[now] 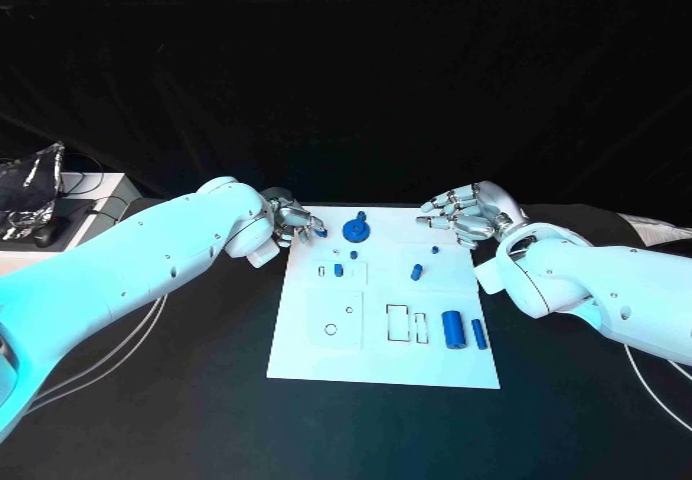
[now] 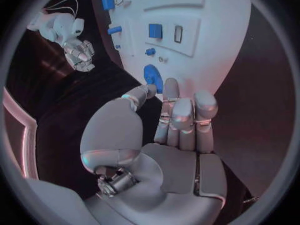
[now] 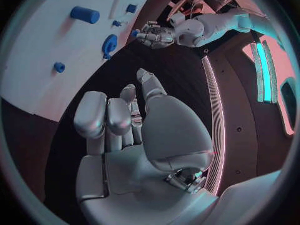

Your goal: Assemble the parts on the task board

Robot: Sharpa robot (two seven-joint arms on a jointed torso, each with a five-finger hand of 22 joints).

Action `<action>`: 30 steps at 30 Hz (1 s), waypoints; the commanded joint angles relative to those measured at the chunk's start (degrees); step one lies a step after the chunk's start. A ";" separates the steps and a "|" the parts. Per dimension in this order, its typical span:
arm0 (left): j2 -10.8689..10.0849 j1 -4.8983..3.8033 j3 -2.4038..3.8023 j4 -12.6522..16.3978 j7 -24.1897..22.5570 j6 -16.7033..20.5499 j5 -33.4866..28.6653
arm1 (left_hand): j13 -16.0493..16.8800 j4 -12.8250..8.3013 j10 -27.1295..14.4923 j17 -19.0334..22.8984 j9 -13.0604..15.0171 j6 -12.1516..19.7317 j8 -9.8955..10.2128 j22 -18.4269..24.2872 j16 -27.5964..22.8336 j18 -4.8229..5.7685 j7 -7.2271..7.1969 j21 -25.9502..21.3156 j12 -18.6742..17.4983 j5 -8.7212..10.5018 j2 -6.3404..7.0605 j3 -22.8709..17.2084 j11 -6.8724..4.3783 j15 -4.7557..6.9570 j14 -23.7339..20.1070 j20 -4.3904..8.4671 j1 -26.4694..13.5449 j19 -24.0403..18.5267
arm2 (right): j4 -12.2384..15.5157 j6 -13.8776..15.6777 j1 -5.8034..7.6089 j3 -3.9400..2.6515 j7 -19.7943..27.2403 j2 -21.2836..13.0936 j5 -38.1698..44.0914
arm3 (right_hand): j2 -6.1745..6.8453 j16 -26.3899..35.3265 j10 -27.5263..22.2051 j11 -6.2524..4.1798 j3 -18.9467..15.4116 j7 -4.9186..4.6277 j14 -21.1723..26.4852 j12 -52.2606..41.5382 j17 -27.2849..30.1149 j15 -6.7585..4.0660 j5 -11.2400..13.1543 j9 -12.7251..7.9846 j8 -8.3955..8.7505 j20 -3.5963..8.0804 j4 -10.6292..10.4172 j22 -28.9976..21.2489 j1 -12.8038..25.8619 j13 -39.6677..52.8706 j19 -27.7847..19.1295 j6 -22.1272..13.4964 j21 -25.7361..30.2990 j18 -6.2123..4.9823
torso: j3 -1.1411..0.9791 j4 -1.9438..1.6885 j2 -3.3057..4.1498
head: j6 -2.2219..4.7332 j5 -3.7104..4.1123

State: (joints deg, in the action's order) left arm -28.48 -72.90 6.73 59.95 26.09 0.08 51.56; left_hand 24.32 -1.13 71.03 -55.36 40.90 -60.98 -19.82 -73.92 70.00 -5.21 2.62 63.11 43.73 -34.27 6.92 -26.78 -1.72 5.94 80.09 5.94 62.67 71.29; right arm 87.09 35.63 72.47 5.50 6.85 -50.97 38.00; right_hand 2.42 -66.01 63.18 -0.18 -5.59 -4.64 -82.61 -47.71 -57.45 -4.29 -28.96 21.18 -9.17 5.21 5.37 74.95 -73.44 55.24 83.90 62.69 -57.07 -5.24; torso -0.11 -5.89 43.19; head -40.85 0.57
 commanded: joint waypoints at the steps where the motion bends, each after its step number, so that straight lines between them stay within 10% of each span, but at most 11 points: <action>1: -1.51 -0.03 0.04 3.08 1.69 0.10 -0.05 | 0.26 -7.94 2.13 -0.56 0.54 -1.45 0.12 -0.28 0.37 0.62 -1.00 0.50 -0.16 -1.73 0.13 -7.53 -1.71 0.17 0.50 0.15 -0.60 0.54 | -0.21 -0.81 -0.05 -0.02 0.35 0.06 0.37 | -0.12 -0.14 0.09 -0.11 0.13 -0.23 -0.07 0.29 -0.05 0.14 -0.12 -0.07 0.24 -0.26 -0.36 7.53 0.50 -0.08 2.78 0.00 0.06 0.17 | 0.05 -0.07 -0.35 | -0.15 -0.07; 14: -5.90 0.22 -1.54 11.83 4.74 2.20 4.08 | 0.65 -7.55 2.87 -1.27 2.17 -2.19 1.22 -0.88 0.15 0.92 -1.21 1.38 -0.61 -2.88 0.60 -6.97 -1.89 0.29 0.77 0.46 -0.18 1.30 | -0.88 -0.41 -0.15 -0.02 0.87 0.11 0.47 | -0.11 0.01 0.07 -0.10 0.14 -0.24 -0.02 0.34 0.13 0.14 -0.21 -0.09 0.28 -0.27 -0.37 7.48 0.52 -0.12 2.75 0.00 0.26 0.15 | 0.43 -0.51 -1.13 | -0.83 -0.23; 30: -7.16 2.75 -3.21 15.84 5.46 4.89 7.98 | 0.79 -7.27 3.23 -1.17 3.46 -2.24 1.43 -1.05 -0.08 1.09 -1.30 1.63 -1.09 -3.01 0.94 -7.39 -1.98 0.40 0.84 0.68 -0.19 1.61 | -1.15 -0.08 -0.19 -0.01 1.15 0.19 0.10 | -0.20 0.79 0.23 -0.14 0.25 -0.20 0.08 0.80 0.90 0.09 -0.34 -0.12 0.33 -0.25 -0.38 7.32 0.67 -0.48 2.60 0.08 1.01 0.11 | 0.31 -0.48 -0.95 | -1.12 -0.48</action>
State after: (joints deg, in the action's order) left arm -35.56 -70.19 3.49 75.43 31.17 3.85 57.67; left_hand 25.04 -1.17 72.43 -56.57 44.28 -62.35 -18.47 -74.89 70.22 -5.12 1.89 64.36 42.97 -37.07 7.66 -26.74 -2.15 6.03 80.80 6.65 61.92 72.41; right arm 85.89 35.72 72.32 5.51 7.11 -50.78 37.93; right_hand 2.18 -65.35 63.18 -0.17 -5.43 -4.64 -82.61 -47.11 -56.59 -4.30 -28.96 21.13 -9.17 5.21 5.21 74.93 -73.20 54.75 83.90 62.69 -56.16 -5.24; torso 0.23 -6.42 42.17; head -41.91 0.15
